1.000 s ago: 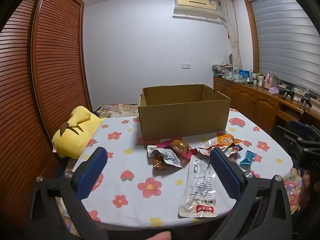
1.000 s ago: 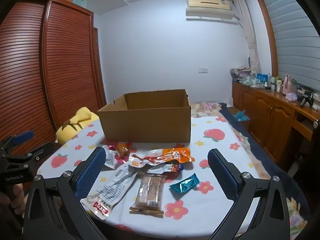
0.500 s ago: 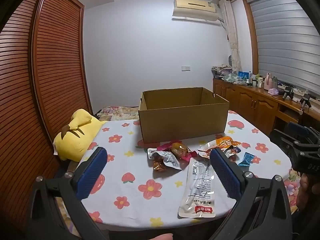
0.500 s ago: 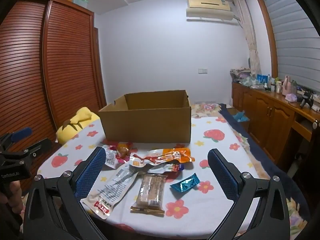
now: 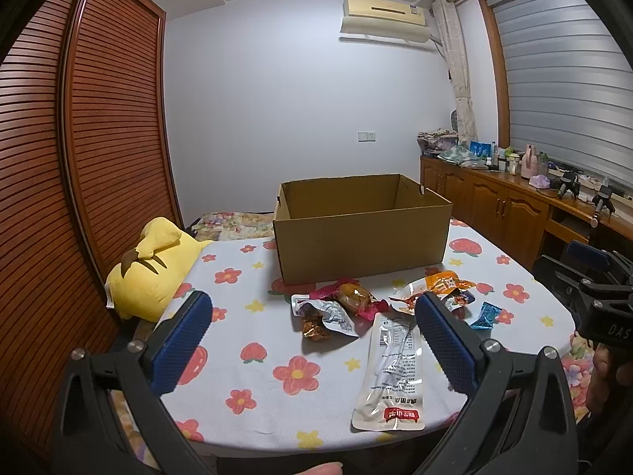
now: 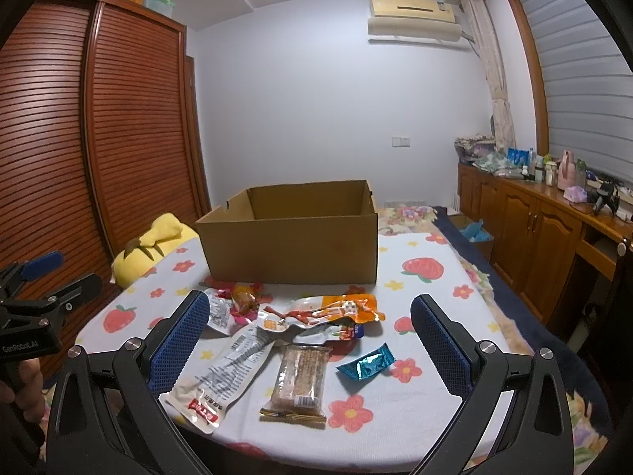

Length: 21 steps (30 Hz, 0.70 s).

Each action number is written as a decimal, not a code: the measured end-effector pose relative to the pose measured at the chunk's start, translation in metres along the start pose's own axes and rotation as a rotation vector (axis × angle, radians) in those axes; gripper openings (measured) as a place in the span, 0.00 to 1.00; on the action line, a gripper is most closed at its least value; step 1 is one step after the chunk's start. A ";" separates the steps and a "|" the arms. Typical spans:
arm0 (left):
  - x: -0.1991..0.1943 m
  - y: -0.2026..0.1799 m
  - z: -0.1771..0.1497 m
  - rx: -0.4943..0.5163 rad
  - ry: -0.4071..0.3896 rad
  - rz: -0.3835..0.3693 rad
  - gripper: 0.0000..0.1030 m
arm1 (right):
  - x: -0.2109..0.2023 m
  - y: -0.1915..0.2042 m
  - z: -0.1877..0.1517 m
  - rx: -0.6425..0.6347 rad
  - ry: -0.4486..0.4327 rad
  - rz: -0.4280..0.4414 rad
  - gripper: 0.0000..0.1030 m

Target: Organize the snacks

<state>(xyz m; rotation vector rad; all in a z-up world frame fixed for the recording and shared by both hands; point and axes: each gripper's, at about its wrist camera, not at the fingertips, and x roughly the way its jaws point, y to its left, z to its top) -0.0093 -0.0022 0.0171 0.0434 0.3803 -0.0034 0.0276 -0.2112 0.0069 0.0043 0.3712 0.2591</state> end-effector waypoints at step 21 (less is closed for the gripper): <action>-0.009 -0.002 0.006 0.005 -0.003 -0.020 1.00 | -0.004 0.002 0.001 -0.003 -0.006 -0.001 1.00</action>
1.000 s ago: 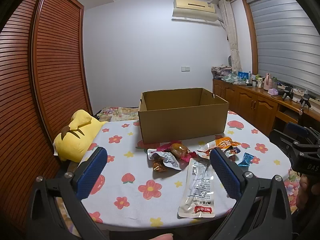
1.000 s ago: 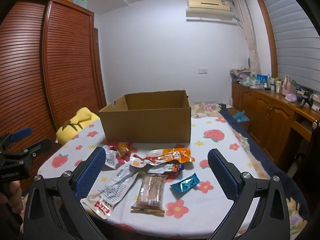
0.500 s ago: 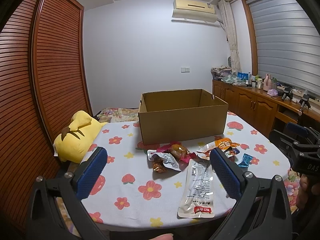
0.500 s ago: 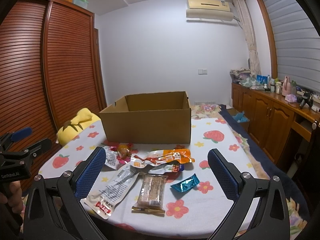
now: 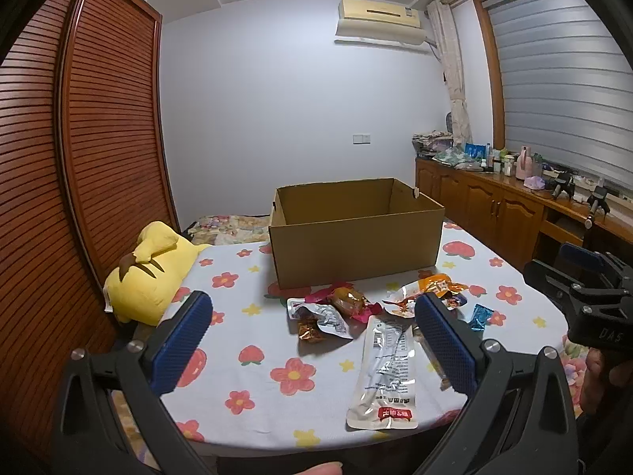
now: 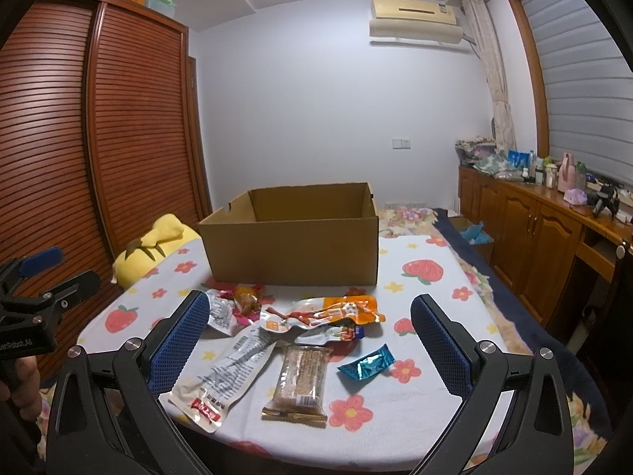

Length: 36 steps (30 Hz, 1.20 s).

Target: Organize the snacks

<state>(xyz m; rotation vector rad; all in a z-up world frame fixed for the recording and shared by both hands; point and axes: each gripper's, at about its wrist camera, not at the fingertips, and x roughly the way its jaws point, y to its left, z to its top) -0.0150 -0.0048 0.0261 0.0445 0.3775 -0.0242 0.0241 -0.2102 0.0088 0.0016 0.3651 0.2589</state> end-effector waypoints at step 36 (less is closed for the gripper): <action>0.013 -0.001 -0.006 0.003 0.038 -0.034 1.00 | 0.002 0.004 -0.004 -0.013 0.034 0.007 1.00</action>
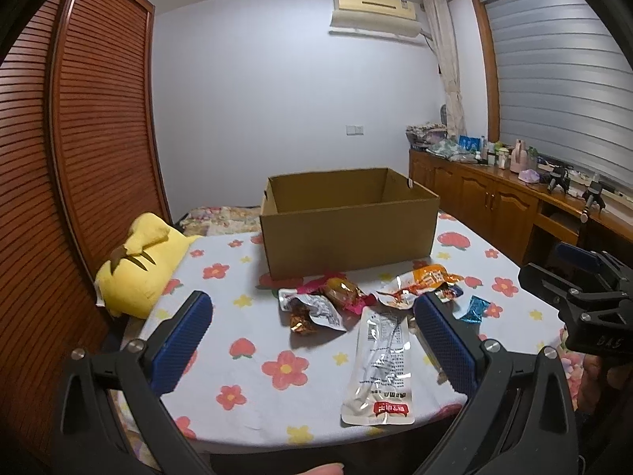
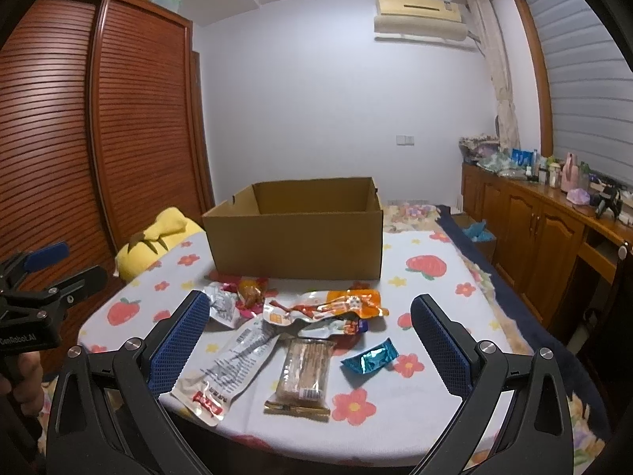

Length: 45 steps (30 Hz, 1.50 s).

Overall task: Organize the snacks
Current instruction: 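Grasp the white sausage pack with left tool while right tool grasps the granola bar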

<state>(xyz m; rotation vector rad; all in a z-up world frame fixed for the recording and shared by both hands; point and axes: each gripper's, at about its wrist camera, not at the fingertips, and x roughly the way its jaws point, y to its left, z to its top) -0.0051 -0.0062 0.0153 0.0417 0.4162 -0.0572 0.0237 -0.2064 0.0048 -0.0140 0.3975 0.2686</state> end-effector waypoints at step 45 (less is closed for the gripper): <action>0.142 -0.043 -0.056 0.068 0.457 -0.335 0.77 | 0.138 -0.015 -0.053 -0.037 0.517 0.234 0.56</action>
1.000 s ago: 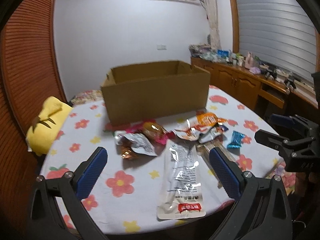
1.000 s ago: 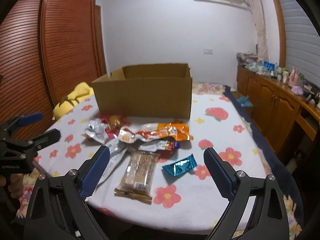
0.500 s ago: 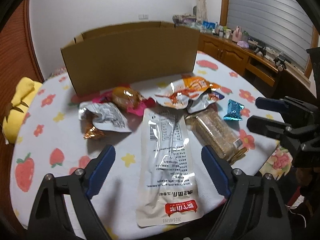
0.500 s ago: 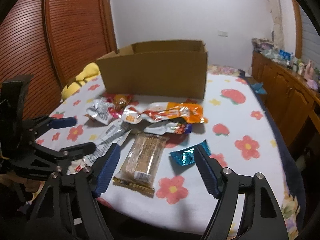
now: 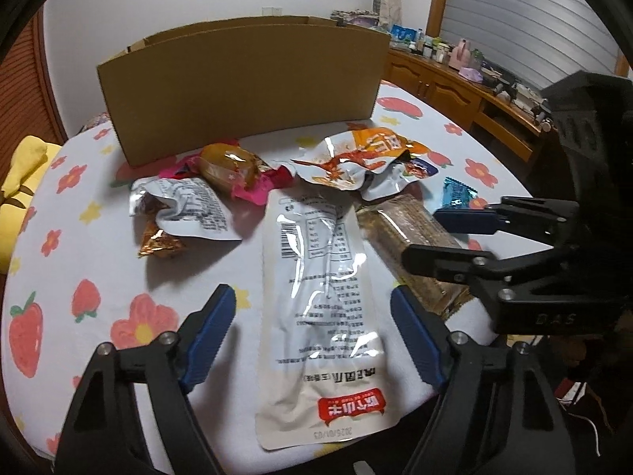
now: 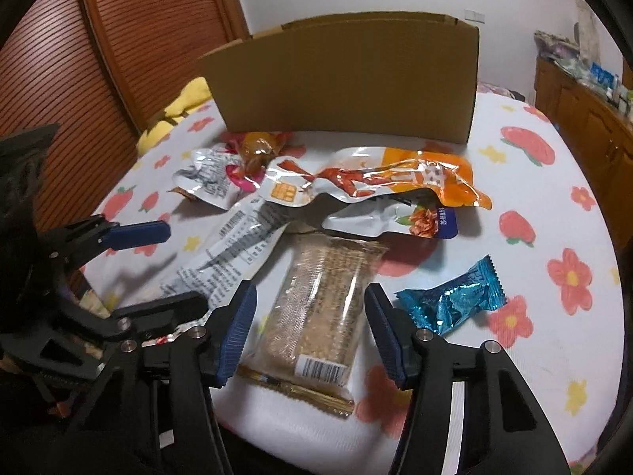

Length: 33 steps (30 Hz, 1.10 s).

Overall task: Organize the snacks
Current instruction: 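Grasp the white sausage pack with left tool while right tool grasps the granola bar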

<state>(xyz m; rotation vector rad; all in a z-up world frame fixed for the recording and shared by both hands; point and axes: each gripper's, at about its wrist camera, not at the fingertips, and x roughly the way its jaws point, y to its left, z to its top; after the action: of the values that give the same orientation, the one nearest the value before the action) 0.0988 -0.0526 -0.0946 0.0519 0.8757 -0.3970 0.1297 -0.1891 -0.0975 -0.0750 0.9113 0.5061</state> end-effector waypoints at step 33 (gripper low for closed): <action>0.012 0.015 0.016 0.037 0.081 0.025 0.54 | 0.005 -0.006 -0.007 -0.025 -0.011 -0.047 0.48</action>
<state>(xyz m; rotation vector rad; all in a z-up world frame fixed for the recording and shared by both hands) 0.1234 -0.0456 -0.0953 0.1134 0.9466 -0.3898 0.1302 -0.1944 -0.1063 -0.1158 0.8910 0.4738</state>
